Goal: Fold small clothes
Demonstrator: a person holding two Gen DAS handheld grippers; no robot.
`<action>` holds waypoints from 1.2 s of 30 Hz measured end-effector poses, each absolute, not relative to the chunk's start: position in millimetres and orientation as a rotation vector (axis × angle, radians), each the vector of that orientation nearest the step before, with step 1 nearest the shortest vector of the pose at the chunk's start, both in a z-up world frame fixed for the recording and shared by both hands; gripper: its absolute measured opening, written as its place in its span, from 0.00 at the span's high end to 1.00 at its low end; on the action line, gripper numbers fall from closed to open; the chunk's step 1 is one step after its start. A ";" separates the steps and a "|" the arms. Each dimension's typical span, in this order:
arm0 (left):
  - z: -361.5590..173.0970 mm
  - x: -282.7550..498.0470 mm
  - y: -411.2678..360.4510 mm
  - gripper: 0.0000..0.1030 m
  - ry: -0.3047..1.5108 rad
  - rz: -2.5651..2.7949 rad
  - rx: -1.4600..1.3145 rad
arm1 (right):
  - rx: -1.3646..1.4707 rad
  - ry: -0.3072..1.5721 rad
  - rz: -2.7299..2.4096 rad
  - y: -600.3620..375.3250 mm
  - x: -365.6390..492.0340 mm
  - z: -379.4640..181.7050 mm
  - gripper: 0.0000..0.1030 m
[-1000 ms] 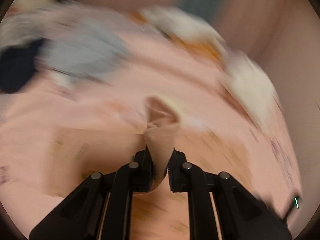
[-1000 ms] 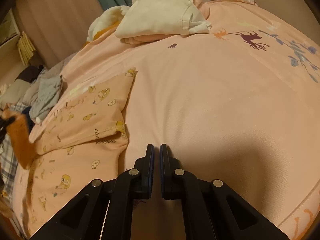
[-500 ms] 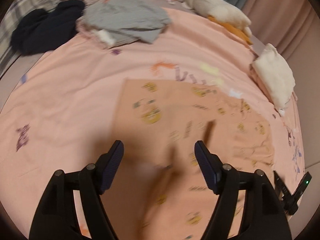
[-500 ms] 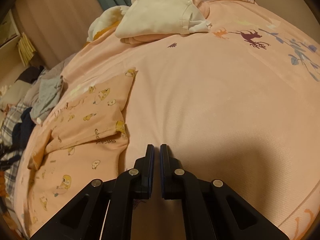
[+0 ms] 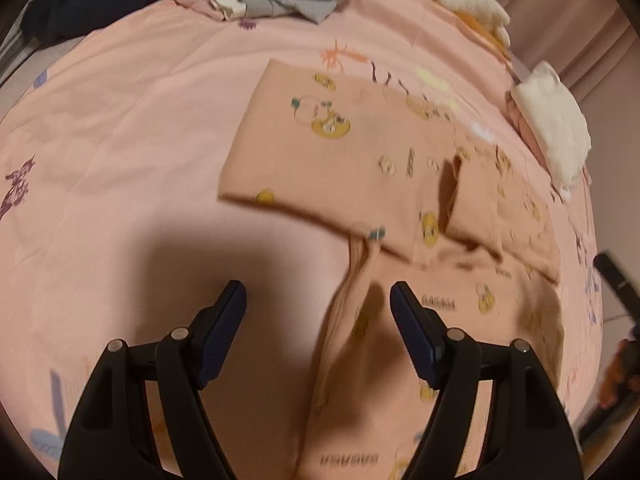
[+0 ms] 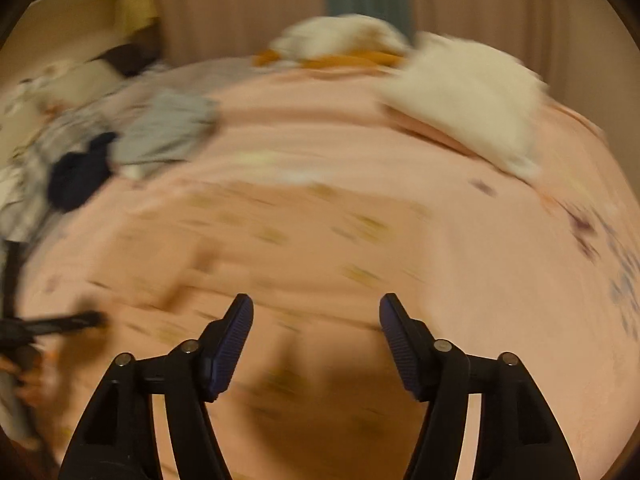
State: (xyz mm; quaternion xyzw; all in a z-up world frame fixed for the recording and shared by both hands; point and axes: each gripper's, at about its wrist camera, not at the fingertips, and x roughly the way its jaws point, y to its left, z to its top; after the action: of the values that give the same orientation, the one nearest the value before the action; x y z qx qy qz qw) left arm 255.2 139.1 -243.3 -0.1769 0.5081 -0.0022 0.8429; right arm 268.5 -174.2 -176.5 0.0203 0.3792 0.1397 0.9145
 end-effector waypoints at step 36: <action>-256.3 297.5 128.0 0.29 0.969 0.258 -0.298 | 0.403 0.685 0.441 -184.8 336.7 -117.6 0.88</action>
State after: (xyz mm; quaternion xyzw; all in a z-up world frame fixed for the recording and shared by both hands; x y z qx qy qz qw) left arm 297.5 128.0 -256.3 -0.1421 0.4627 0.1234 0.8663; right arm 336.7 -184.8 -117.6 0.1948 0.3310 0.2128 0.8984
